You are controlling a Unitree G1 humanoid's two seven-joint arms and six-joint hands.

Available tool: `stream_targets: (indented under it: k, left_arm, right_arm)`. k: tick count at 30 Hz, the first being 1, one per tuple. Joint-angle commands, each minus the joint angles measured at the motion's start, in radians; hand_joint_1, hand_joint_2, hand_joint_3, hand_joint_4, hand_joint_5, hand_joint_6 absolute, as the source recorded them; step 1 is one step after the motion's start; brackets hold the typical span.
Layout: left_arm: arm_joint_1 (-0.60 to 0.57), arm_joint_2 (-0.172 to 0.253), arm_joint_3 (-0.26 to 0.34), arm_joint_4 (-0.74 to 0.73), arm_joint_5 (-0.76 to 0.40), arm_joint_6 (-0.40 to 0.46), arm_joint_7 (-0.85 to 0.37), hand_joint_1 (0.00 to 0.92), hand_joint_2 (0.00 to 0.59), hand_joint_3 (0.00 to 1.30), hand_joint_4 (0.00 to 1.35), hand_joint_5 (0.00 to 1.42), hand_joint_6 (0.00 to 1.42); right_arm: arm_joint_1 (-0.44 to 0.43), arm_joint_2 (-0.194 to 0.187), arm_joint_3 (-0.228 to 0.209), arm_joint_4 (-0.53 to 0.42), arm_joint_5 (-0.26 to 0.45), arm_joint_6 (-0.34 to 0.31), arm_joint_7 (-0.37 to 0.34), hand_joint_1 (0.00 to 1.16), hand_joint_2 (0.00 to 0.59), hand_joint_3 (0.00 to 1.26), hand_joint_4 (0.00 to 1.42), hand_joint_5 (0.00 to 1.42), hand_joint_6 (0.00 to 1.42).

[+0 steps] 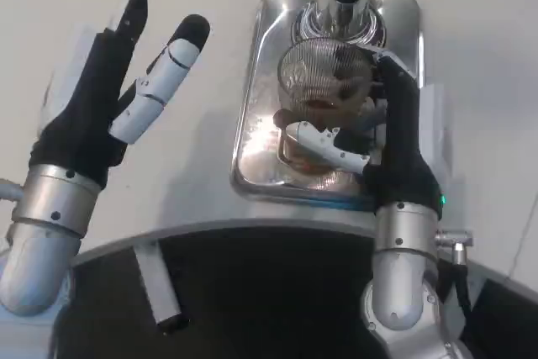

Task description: Grasp the cup under the faucet to collect the drink, then remove the cup.

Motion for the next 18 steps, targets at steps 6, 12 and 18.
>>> stream_targets:
  k: [6, 12, 18]
  left_arm:
    - [0.027, -0.003, -0.002, -0.031, 0.003, 0.005, 0.012, 0.0, 0.228, 0.0, 0.0, 0.0, 0.0]
    - [0.032, -0.004, -0.001, -0.039, 0.002, 0.007, 0.01, 0.0, 0.228, 0.0, 0.0, 0.0, 0.0]
    - [0.036, 0.0, 0.002, -0.042, 0.005, 0.008, 0.011, 0.0, 0.23, 0.0, 0.0, 0.0, 0.0]
  right_arm:
    - [0.044, 0.01, 0.011, -0.081, -0.005, 0.0, 0.015, 1.16, 0.476, 0.67, 0.67, 0.77, 1.1]
    - [0.07, 0.008, 0.016, -0.118, -0.01, 0.012, 0.02, 1.16, 0.454, 0.75, 0.75, 0.83, 1.16]
    - [0.088, 0.001, 0.02, -0.156, -0.009, 0.022, 0.036, 1.16, 0.435, 0.8, 0.81, 0.86, 1.18]
